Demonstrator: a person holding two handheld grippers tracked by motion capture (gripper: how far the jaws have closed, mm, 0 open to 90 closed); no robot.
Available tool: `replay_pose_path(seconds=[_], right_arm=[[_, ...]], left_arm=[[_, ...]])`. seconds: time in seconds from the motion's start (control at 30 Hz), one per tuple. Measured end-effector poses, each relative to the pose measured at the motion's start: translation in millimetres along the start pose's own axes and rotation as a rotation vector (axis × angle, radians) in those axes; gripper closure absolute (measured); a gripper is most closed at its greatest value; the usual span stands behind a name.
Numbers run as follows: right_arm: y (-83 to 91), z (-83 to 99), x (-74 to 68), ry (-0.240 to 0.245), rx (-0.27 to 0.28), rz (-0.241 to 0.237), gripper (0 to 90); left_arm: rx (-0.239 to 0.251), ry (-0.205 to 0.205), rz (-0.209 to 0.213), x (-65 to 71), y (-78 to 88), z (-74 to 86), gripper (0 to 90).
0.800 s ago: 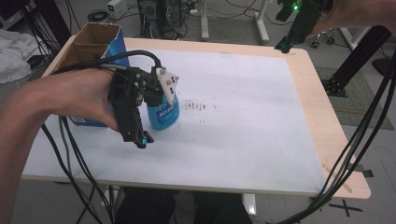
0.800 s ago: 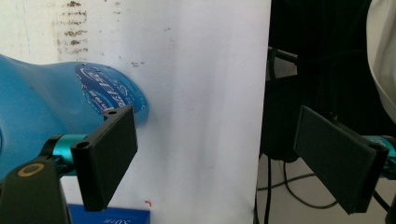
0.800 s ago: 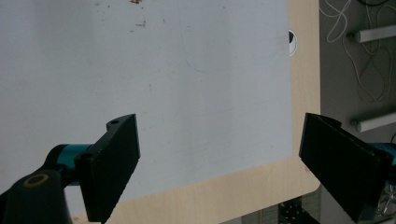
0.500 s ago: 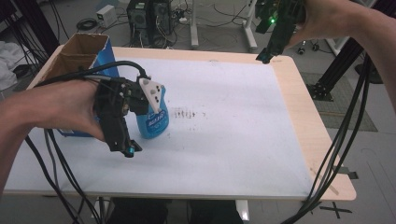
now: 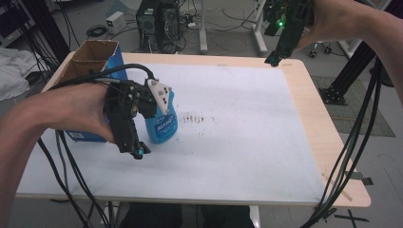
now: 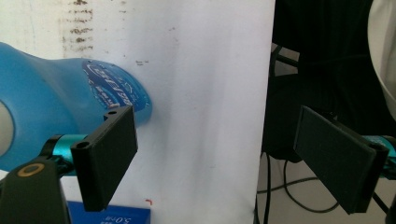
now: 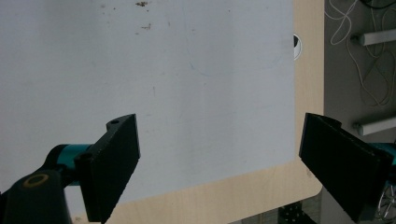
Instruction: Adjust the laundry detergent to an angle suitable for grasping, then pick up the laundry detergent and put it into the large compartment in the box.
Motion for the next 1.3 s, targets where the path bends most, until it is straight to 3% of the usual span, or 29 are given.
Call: replay_pose_path(seconds=[0.3, 0.4, 0.5, 0.83, 1.0, 1.17, 1.3], right_arm=[[-2.9, -2.1, -0.6, 0.012, -0.012, 0.004, 11.6], [-2.4, -1.7, -0.5, 0.013, -0.013, 0.009, 11.6], [-2.5, -0.1, 0.3, 0.013, -0.017, 0.011, 11.6], [-2.1, -1.0, -3.9, 0.034, -0.025, 0.019, 11.6], [-2.0, -2.7, -4.9, 0.039, -0.024, 0.017, 11.6], [-2.6, -4.6, -6.9, 0.046, -0.030, 0.022, 11.6], [-2.4, -5.5, -8.0, 0.048, -0.031, 0.023, 11.6]], left_arm=[[0.000, 0.000, 0.021, -0.4, -4.8, 0.7, 13.6], [0.009, 0.012, 0.026, 0.1, -4.3, 1.5, 13.6], [0.014, 0.050, 0.018, -1.9, -1.6, 5.4, 13.5], [0.008, 0.292, -0.032, -12.7, 6.4, 27.2, 13.5], [-0.004, 0.462, -0.093, -24.1, 3.5, 39.5, 13.5], [0.038, 0.642, -0.120, -37.9, 0.4, 45.0, 13.6], [0.056, 0.712, -0.136, -45.4, 0.3, 42.5, 13.5]])
Point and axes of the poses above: each handheld gripper's, and its own axes: y roughly backward along the jaws, z roughly out of its underside, x roughly to its right, the point moved 5 cm from there along -y, roughly forward along the jaws, and after that the axes turned 5 degrees about -z, right-handed, at the moved point
